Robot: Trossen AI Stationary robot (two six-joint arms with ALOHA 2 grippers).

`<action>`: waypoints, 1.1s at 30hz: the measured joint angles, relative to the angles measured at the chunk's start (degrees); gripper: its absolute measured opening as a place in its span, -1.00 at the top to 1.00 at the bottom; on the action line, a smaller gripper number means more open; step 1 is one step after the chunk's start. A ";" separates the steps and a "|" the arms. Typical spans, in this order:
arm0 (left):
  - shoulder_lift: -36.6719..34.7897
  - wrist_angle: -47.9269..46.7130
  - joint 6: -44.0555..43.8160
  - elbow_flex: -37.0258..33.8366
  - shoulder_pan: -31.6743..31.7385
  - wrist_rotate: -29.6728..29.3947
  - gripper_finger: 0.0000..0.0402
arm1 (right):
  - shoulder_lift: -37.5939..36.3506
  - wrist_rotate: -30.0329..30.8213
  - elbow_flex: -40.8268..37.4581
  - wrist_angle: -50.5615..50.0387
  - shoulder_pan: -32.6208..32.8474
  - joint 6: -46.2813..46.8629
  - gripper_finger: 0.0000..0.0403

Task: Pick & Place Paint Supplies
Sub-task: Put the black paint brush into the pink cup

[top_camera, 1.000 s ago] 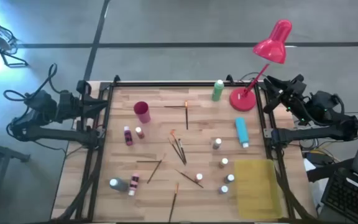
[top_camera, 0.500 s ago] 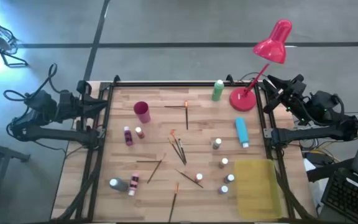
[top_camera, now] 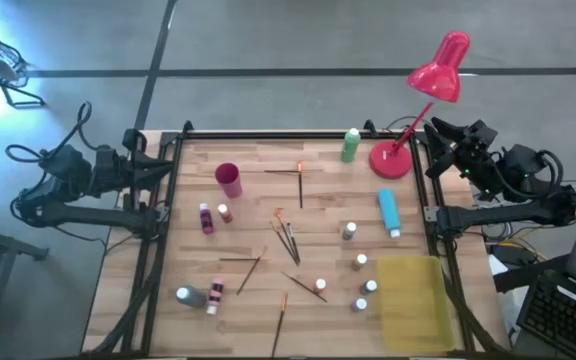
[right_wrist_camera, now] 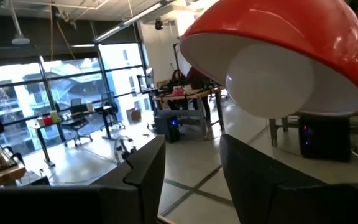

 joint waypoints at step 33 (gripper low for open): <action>0.81 -0.01 2.39 0.00 0.02 -0.13 0.80 | 11.64 -27.01 0.00 0.90 3.31 -2.42 0.70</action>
